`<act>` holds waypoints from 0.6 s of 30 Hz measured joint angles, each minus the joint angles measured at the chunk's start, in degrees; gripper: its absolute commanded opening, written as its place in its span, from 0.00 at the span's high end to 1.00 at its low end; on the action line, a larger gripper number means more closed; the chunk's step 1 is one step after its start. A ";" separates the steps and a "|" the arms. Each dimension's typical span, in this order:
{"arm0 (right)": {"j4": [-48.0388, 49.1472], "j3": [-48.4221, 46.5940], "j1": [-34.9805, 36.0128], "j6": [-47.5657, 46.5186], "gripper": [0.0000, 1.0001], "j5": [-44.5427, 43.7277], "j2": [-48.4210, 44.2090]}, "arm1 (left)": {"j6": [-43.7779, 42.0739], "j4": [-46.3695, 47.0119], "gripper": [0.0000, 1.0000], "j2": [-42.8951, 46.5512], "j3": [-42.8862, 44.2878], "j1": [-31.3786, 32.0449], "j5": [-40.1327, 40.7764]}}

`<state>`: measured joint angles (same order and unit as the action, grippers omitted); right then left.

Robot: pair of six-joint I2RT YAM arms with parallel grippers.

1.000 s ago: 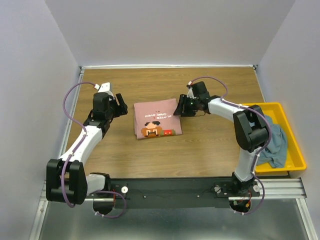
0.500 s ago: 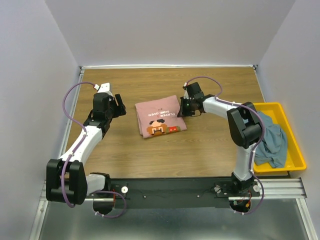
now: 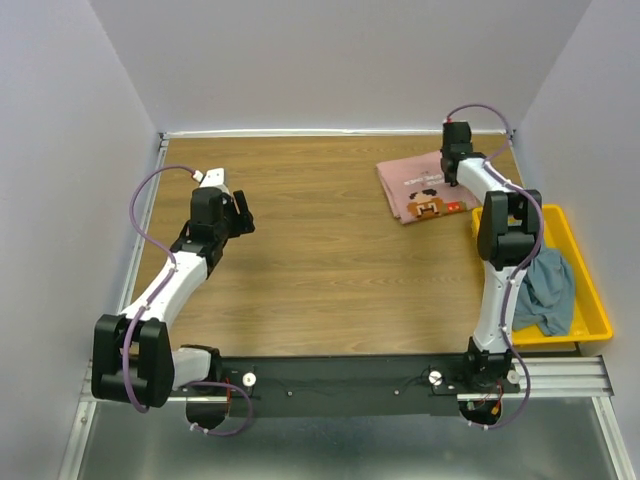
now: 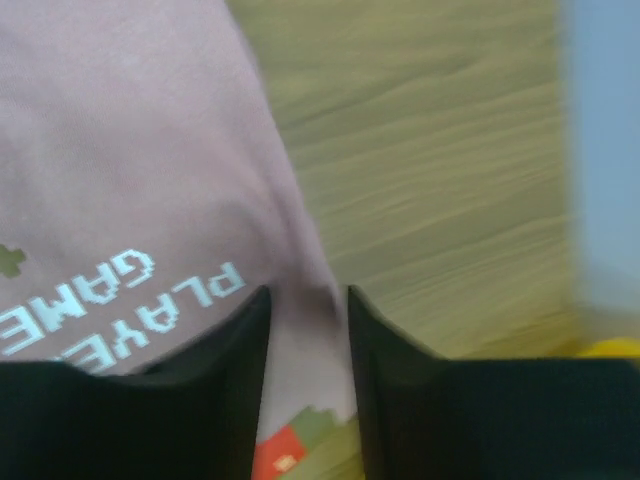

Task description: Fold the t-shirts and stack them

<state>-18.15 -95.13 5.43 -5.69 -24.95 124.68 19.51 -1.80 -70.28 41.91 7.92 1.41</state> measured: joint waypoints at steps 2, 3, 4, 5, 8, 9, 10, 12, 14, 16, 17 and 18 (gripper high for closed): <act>-0.02 -3.80 -2.62 -2.36 0.42 -3.23 1.53 | -0.02 -0.02 0.27 -0.33 -0.09 0.37 0.24; -0.13 -4.85 -3.08 -2.95 0.41 -3.85 1.73 | -0.02 0.00 0.27 -0.55 -0.11 0.48 0.37; -0.22 -6.36 -3.43 -3.69 0.40 -4.11 1.73 | -0.02 0.00 0.27 -0.76 -0.11 0.61 0.42; -0.22 -7.02 -3.15 -3.78 0.39 -4.04 1.44 | -0.02 0.00 0.27 -1.11 -0.11 0.74 0.57; -0.96 -7.06 -1.40 -2.19 0.39 -0.79 -0.28 | -0.02 0.02 0.27 -1.99 -0.11 0.83 0.61; -1.09 -6.73 -0.48 -0.81 0.38 1.60 -1.14 | -0.02 0.00 0.27 -2.32 -0.11 0.83 0.61; -1.27 -5.79 0.37 1.14 0.37 5.33 -2.29 | 0.00 0.00 0.27 -2.62 -0.11 0.83 0.61; -1.55 -4.42 1.68 4.04 0.36 10.05 -3.98 | 0.00 0.00 0.27 -3.06 -0.11 0.83 0.61; -1.60 -3.19 3.43 6.97 0.37 14.62 -5.25 | 0.00 0.00 0.27 -3.21 -0.11 0.83 0.61; -1.57 -2.45 5.60 8.81 0.37 17.00 -5.33 | 0.00 0.04 0.27 -3.23 -0.11 0.83 0.61; -1.64 -2.05 6.32 9.25 0.37 17.57 -5.29 | 0.00 0.04 0.27 -3.23 -0.09 0.83 0.61; -1.84 -1.53 7.37 9.79 0.37 18.49 -5.14 | 0.00 0.02 0.27 -3.23 -0.09 0.83 0.61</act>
<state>-19.99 -96.66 12.80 4.10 -6.46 119.55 19.51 -1.78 -73.52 41.82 8.75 2.02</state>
